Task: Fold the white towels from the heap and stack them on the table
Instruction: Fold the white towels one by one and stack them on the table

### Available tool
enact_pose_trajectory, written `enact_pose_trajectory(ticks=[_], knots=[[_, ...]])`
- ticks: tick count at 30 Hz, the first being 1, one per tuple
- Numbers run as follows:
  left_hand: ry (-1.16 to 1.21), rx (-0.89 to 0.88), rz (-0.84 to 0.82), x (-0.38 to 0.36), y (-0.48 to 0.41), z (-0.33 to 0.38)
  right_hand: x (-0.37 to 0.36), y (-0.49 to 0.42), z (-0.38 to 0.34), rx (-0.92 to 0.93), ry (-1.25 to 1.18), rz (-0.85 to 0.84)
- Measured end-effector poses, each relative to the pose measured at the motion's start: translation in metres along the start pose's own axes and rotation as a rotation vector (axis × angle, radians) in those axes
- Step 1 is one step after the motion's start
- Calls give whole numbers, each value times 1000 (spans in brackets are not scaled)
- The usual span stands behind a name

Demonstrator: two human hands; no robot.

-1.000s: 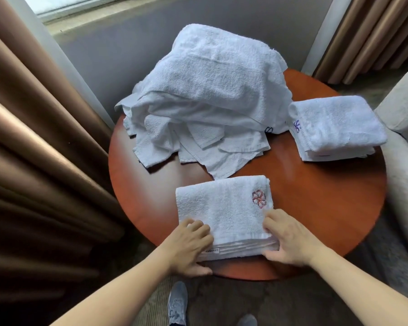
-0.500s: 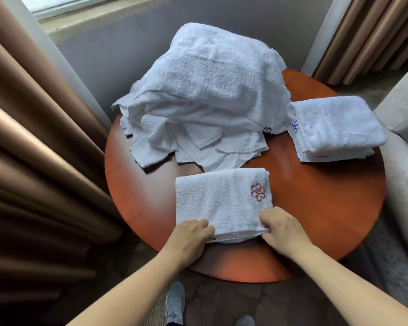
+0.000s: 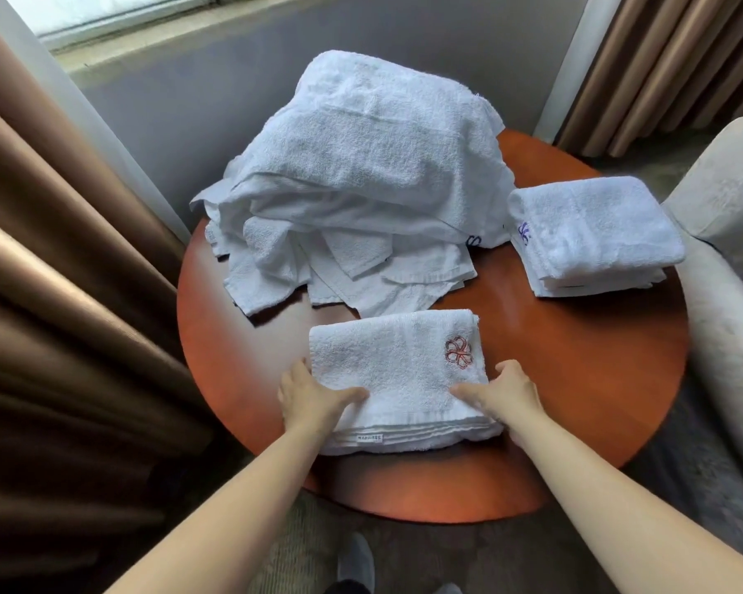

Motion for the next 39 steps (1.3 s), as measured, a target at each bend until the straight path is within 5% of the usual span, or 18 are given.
enact_pose_trajectory(ticks=[3,10,19,25,39], knots=[[245,80,-38,3,-19,3,-6,-3,-7,-49,-82,-102],[583,195,-415,-19,-38,23,-17,3,-29,-30,-523,-346],[776,-305,-753,-19,-4,145,81,10,-58,267,-656,-238],[729,-483,-738,-34,-22,239,199,2,-99,451,-575,-145],[795,-457,-664,-142,-67,372,361,-101,-85,340,-533,-145]])
Point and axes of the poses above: each hand's wrist, its own y-axis away from the middle knuckle, its own x-axis out of the back of the hand, z = x × y, the point moved 5 cm from there along -y, towards the middle knuckle, and after that the axes turned 14 degrees about -z, right-handed, at the moved point
